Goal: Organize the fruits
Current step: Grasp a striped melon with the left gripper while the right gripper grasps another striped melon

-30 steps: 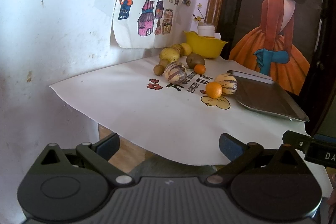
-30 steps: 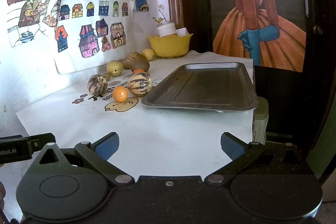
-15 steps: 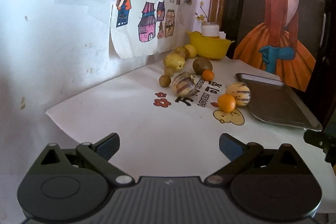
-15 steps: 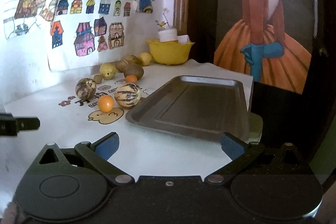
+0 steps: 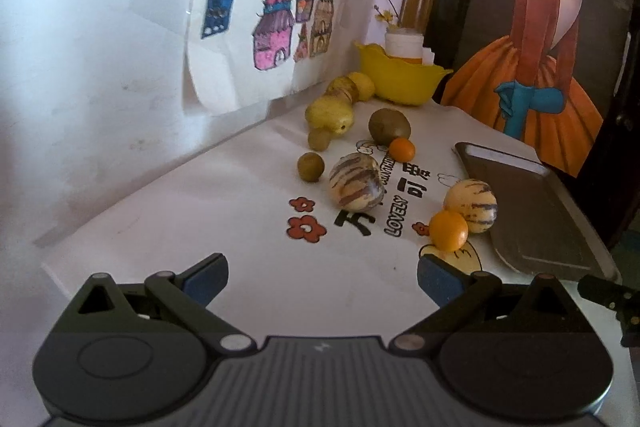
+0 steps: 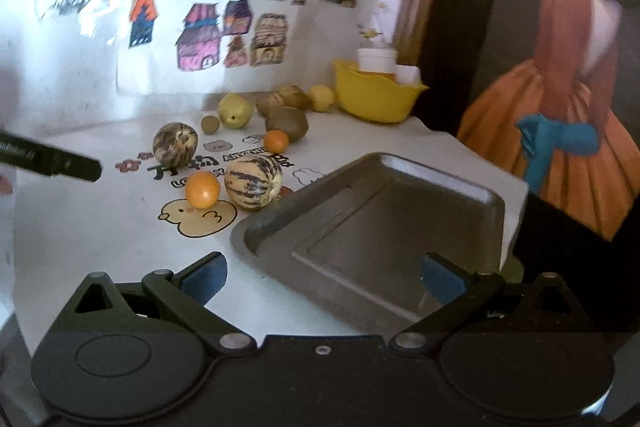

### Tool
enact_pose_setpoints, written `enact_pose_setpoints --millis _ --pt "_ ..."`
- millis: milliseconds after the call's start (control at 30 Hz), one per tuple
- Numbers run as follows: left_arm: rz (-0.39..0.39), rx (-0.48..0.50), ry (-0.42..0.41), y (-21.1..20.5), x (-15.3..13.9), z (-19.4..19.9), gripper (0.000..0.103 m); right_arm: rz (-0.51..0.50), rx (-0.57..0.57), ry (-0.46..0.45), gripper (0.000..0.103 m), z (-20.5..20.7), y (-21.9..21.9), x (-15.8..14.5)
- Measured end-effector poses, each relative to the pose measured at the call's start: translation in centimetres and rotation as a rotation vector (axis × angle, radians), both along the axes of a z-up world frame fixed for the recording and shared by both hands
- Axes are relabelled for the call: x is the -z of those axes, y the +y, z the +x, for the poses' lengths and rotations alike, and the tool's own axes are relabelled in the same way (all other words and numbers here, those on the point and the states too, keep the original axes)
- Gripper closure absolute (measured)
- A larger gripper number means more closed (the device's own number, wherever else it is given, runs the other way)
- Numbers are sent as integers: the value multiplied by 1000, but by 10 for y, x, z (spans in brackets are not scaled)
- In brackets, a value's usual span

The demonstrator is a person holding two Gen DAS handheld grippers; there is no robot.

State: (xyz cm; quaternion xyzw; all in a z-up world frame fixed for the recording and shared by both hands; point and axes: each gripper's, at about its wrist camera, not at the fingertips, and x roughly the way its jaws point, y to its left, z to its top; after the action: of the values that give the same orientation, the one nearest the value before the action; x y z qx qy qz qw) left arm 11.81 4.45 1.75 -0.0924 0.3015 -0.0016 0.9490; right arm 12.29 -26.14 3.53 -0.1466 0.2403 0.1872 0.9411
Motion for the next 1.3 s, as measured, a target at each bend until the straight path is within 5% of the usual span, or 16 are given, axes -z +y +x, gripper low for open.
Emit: enact_pose_setpoints --millis 200,500,900,1300 --pt "35 71 26 -6 -6 35 0 -144 -161 -7 0 31 23 -9" --pt "-30 115 52 0 -6 78 1 -321 -439 -29 6 67 62 -7" --pt "-171 104 107 12 11 107 11 -301 -557 29 19 106 74 3" --pt "-177 99 97 7 12 117 31 -337 -600 12 30 114 81 16"
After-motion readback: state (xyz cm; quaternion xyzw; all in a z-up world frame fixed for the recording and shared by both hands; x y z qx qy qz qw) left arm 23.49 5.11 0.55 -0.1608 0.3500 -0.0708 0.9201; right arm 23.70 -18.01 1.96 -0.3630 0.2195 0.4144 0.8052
